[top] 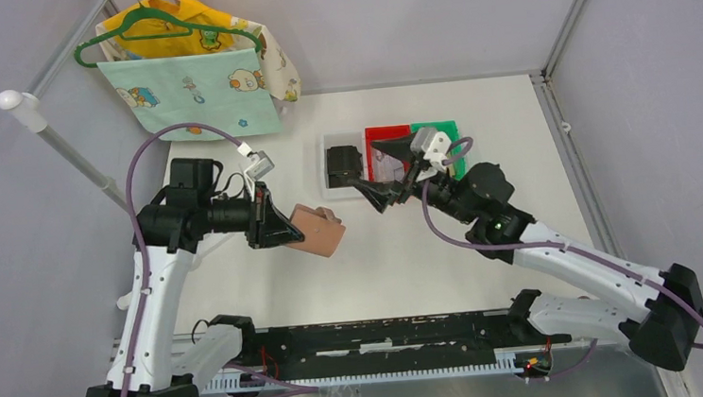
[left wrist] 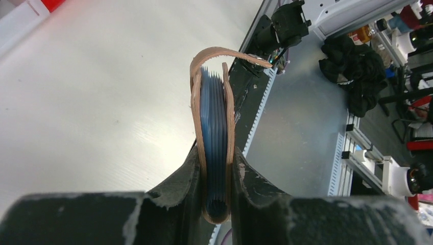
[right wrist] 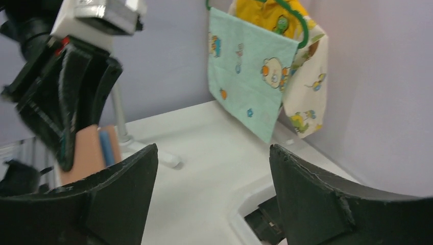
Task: Take the credit cards out of the card holder
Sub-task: Open the card holder.
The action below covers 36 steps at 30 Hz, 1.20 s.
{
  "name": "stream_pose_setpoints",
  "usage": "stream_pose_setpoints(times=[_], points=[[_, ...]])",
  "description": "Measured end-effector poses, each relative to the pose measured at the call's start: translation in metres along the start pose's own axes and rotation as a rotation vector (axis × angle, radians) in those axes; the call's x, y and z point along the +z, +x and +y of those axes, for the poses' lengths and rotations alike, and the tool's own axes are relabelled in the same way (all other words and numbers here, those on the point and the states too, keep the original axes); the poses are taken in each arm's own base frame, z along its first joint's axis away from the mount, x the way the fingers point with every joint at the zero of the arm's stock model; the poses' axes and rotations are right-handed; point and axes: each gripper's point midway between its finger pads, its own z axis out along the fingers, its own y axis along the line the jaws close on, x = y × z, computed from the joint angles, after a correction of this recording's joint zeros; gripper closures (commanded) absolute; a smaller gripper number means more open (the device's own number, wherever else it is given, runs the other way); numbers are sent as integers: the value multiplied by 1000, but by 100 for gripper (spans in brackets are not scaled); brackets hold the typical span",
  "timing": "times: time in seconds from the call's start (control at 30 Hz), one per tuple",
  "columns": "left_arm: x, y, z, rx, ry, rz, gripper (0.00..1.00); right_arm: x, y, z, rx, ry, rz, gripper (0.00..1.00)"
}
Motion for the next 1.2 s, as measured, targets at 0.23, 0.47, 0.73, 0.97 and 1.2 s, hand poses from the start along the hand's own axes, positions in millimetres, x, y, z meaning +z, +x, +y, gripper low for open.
stream_pose_setpoints(times=[0.23, 0.47, 0.73, 0.97, 1.2], points=[[-4, -14, -10, 84, 48, -14, 98, -40, 32, 52, 183, -271, 53, 2], [-9, -30, -29, 129, 116, -55, 98, -42, 48, 84, 326, -429, 51, 2], [-12, -35, -42, 137, 170, -76, 98, -22, 32, 108, 409, -542, -21, 2], [-14, -34, -48, 155, 177, -86, 98, -4, 10, 112, 457, -574, -95, 32], [-17, -32, -55, 182, 189, -95, 98, 6, -3, 117, 527, -617, -114, 68]])
